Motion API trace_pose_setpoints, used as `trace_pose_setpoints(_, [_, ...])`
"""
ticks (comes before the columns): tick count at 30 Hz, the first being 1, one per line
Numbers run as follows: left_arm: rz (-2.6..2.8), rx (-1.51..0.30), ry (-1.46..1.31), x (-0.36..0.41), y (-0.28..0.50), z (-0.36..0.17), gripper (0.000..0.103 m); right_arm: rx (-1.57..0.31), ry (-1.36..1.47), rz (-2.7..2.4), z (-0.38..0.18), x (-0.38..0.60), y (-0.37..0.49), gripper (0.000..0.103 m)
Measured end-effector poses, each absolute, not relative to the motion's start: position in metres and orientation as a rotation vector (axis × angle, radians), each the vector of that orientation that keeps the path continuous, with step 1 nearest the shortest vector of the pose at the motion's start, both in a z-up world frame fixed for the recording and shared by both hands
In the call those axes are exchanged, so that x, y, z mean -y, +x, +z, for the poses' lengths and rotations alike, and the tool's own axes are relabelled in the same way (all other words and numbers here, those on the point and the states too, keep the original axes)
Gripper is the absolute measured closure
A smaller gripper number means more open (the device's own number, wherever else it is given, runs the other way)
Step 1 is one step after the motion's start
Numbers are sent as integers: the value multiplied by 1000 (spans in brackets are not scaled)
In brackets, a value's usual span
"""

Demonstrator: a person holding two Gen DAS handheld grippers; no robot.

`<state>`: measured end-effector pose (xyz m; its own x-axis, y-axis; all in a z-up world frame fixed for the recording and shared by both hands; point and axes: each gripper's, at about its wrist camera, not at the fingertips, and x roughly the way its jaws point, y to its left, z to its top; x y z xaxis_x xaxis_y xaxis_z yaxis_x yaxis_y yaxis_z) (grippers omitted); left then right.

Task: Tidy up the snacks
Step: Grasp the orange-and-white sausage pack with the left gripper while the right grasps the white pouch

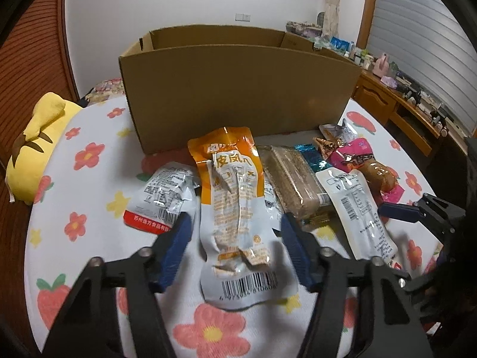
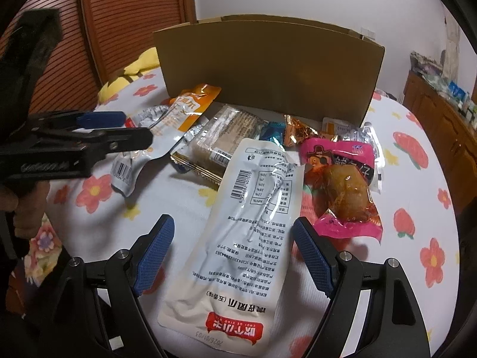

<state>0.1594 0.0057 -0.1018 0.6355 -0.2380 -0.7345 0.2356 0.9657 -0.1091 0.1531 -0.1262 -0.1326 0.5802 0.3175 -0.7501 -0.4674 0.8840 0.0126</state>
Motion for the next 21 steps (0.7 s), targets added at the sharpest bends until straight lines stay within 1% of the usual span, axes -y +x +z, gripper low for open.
trace_pose_setpoints(4, [-277,-862,5,-3,172,-104,49,-827,-205,462,-134,125,153,19])
trace_pose_setpoints(9, [-286,-891,30,3,185,-108,50,-827,-212,457,-137,124,153,19])
trace_pose_setpoints(11, [-283,-913,44,6,190,-111,47,-828,-213,455,-137,124,153,19])
trace_pose_setpoints(13, [-264,-933,73,9,194,-116,42,-831,-209,453,-137,125,154,19])
trace_pose_setpoints(17, [-279,-953,62,11,197,-123,39,-842,-199,455,-139,128,155,19])
trace_pose_setpoints(18, [-282,-953,49,9,198,-124,40,-846,-198,458,-140,129,156,19])
trace_pose_setpoints(21, [-291,-948,24,3,196,-122,50,-855,-195,460,-142,129,156,19])
